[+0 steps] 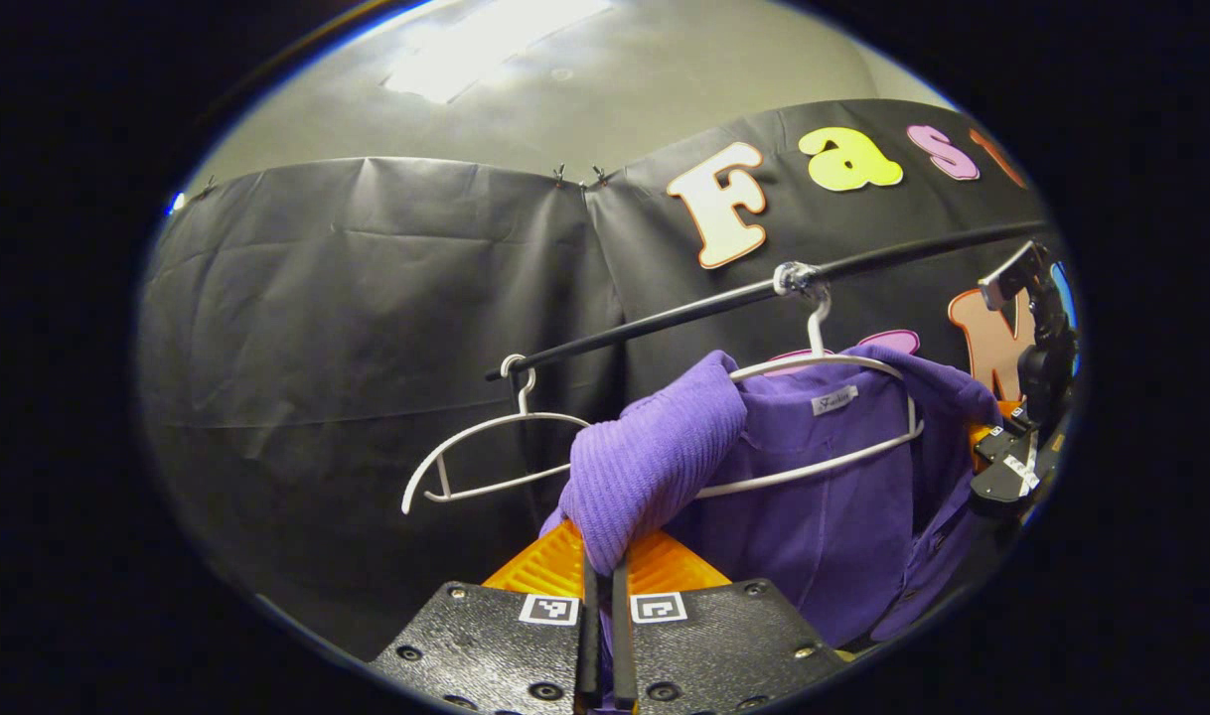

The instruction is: Grasp the clothes on the hanger with both hands and then place them into the laundry hamper below.

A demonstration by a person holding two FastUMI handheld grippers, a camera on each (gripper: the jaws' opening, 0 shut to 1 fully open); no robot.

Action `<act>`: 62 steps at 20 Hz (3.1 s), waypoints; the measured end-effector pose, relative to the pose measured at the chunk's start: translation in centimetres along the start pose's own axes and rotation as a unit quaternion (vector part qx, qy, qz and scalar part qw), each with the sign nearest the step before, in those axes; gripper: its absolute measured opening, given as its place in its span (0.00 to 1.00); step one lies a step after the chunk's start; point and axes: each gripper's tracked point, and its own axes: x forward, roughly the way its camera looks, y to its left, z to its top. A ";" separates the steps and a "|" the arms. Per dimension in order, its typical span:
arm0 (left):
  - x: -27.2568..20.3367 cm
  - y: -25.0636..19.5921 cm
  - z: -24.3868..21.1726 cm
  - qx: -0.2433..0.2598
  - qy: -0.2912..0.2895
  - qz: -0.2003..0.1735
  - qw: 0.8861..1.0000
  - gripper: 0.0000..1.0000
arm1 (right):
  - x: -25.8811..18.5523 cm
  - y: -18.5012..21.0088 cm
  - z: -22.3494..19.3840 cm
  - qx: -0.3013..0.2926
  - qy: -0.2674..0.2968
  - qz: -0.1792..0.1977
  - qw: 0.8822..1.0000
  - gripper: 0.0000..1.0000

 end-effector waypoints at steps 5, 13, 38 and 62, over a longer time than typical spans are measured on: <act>2.0 2.8 1.8 -0.010 -0.007 0.011 1.000 0.04 | 2.3 -1.4 1.6 0.003 -0.023 -0.018 1.000 0.21; 6.5 6.1 3.2 0.027 -0.042 0.029 0.998 0.06 | 5.7 -1.8 2.6 0.014 -0.042 -0.029 0.999 0.19; 5.3 -3.1 -14.2 0.068 0.100 -0.088 0.989 0.05 | -1.9 5.7 -9.6 0.012 0.087 0.095 0.992 0.21; -0.2 -25.0 -30.8 -0.018 0.304 -0.338 0.890 0.06 | -11.4 12.8 -27.1 0.034 0.282 0.202 0.937 0.19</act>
